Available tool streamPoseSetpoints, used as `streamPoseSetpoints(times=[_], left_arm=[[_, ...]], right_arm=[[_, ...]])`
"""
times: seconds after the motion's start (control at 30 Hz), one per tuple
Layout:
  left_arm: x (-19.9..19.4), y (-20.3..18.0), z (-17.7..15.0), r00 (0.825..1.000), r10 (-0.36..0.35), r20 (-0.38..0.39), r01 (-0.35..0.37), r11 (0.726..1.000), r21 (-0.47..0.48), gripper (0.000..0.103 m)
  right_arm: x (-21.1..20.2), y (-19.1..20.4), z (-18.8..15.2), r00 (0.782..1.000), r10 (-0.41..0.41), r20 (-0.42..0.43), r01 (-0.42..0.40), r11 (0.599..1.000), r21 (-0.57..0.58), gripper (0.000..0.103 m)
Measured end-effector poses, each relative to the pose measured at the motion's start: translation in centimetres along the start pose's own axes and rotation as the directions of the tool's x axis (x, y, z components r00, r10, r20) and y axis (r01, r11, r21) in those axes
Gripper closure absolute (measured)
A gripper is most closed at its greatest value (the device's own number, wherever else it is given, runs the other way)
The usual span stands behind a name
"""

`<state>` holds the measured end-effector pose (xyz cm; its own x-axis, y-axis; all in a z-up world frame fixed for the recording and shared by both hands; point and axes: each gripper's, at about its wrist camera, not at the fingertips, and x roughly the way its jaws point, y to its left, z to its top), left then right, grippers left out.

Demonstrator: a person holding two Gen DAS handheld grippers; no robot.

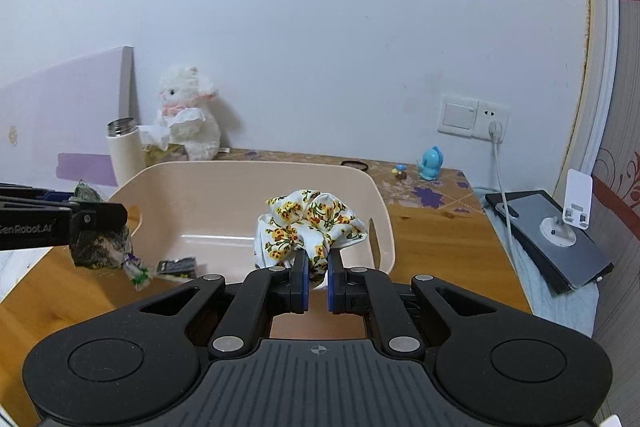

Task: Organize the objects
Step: 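Grasp green herb bag with left gripper while right grasps floral scrunchie, drop both in basket, then move both grippers to the wooden clip and orange fabric item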

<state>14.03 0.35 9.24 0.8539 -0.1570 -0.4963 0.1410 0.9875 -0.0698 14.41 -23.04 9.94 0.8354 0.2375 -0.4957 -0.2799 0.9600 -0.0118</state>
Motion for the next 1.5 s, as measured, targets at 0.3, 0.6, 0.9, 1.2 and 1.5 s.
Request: streamPoseSetpoints(times=[0.3,0.6,0.9,1.2,1.5], left_arm=[[6.3,-1.0,0.6,0.996,0.058,-0.061,-0.056,0.998,0.036,0.07],[9.6,-0.9,-0.5,0.984,0.095,-0.15,-0.092,0.995,0.022,0.068],[6.0,-1.4,-0.2,0.989,0.112,-0.094,-0.112,0.994,0.009,0.028],[1.9,-1.9,-1.1,0.987,0.135,-0.085,-0.134,0.991,0.016,0.016],[0.7,-3.1,-3.7,0.982,0.14,-0.125,-0.136,0.99,0.041,0.015]], right_arm=[[4.8,0.3,0.4,0.998,-0.024,-0.054,0.025,1.0,0.01,0.095],[6.3,0.9,-0.3,0.993,-0.061,-0.101,0.056,0.997,-0.047,0.087],[3.5,1.6,-0.3,0.998,-0.03,-0.048,0.027,0.997,-0.078,0.05],[0.3,2.0,-1.3,0.999,-0.007,-0.036,0.004,0.996,-0.092,0.033],[-0.5,1.3,-4.0,0.996,-0.012,-0.092,0.004,0.996,-0.092,0.026]])
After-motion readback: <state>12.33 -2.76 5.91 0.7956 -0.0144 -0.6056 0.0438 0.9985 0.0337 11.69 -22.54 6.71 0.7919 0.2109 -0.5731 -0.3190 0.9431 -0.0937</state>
